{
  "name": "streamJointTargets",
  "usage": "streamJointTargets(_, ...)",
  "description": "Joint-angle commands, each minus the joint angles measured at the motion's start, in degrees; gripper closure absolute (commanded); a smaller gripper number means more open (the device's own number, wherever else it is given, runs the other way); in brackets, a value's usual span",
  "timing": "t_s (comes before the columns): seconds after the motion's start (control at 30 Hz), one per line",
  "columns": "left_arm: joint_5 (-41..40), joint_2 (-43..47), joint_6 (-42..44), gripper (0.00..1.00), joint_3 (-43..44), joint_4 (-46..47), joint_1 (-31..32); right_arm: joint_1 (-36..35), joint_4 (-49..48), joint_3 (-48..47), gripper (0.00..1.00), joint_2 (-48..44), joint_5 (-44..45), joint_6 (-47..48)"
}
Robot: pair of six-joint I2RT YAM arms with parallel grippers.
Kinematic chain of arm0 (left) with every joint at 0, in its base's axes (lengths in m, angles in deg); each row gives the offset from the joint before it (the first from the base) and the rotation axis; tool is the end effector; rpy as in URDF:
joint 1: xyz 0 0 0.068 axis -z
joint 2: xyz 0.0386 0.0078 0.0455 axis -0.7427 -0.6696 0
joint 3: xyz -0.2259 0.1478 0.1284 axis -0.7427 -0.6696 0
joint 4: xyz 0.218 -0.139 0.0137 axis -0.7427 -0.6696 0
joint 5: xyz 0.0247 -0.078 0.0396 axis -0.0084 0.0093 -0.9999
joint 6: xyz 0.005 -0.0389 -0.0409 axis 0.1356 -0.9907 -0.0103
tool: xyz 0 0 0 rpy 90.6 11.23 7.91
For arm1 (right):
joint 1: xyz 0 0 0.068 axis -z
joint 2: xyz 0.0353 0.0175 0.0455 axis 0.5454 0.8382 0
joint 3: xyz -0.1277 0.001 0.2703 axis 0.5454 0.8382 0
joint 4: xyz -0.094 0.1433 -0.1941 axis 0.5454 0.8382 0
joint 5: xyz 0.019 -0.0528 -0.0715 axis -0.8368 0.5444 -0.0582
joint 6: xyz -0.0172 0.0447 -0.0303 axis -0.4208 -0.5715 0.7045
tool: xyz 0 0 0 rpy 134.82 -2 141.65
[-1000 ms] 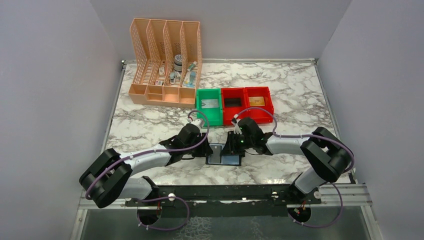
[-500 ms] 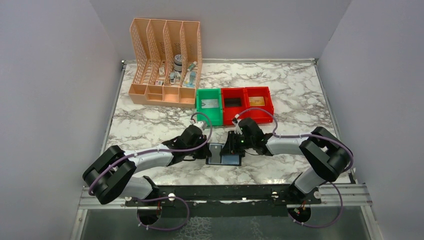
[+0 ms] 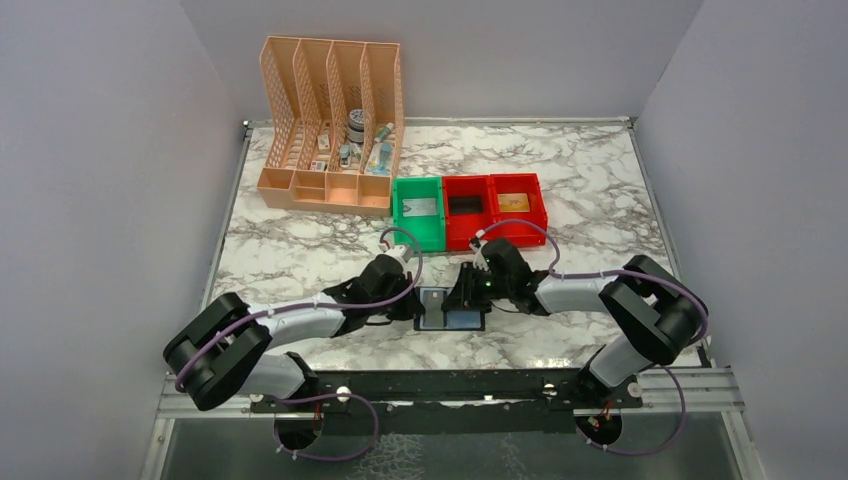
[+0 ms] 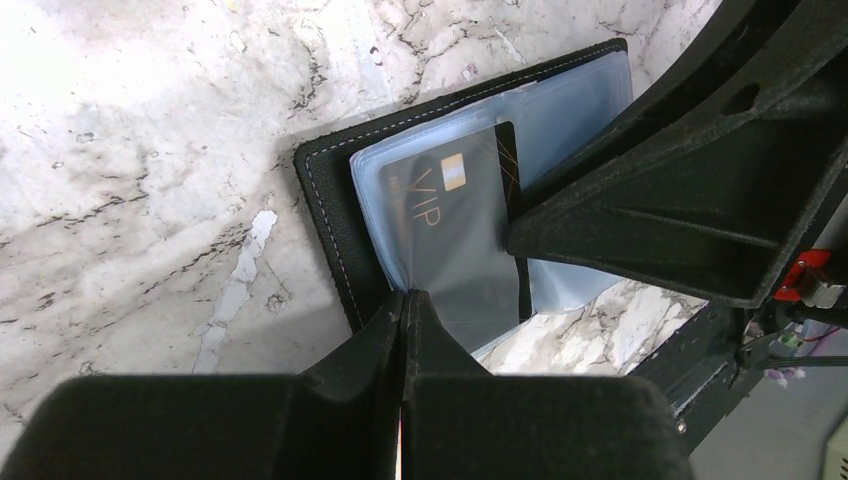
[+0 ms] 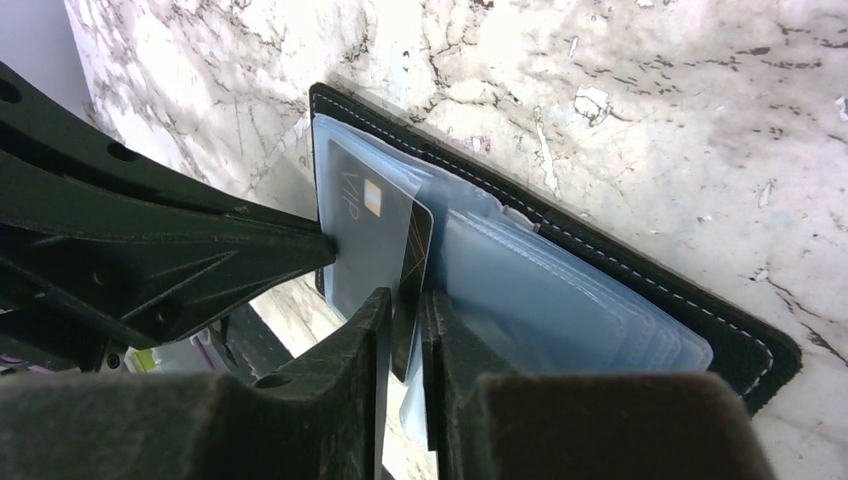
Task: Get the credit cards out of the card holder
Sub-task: Remove the credit card from the card holder.
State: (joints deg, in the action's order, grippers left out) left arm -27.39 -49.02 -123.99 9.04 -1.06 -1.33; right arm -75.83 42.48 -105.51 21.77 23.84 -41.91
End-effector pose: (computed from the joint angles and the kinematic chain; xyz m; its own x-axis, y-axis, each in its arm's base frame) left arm 0.1546 -0.1705 0.1697 -0.8762 -0.0915 -0.4732 0.2330 0.7790 -0.5821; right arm 0.1914 0.1968 0.1482 -0.9627 0.0735 -0.2604 -0.1363 0.6996 0.7014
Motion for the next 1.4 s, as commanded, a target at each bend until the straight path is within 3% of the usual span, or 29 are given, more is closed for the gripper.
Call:
streamJointTargets(0.0,2.71,1.14,-2.87,1.0,-1.77,5.04,0.96,-0.02,-3.11,0.62,0.86,-1.0,-3.96,-0.98)
streamJointTargets(0.13,1.86,2.22,-3.3,1.0,-2.37,4.96,1.0,-0.02,-5.55,1.62,0.99,-2.71,-4.76,-2.29)
streamJointTargets(0.7,-7.95,7.86,-3.87,1.0,-2.2,-3.81,1.0,5.14,2.6,1.23,0.99,-6.0,-11.56,5.62)
streamJointTargets(0.93,-7.83,8.97,-3.9,1.0,-2.61,-3.51,0.99,5.52,2.7,0.0,0.99,-3.01,-13.76,6.48)
streamJointTargets(1.13,-11.37,13.04,-3.93,0.53,-0.96,-9.24,1.0,5.54,3.67,-0.44,0.99,-1.04,-10.53,6.92)
streamJointTargets(1.23,-11.74,14.97,-3.21,0.46,0.4,-10.05,1.08,5.5,3.1,0.05,0.99,-1.24,-9.0,6.21)
streamJointTargets(1.37,-4.91,13.06,-1.7,0.47,0.68,-2.95,1.39,5.51,1.14,1.06,0.99,-1.42,-9.72,5.28)
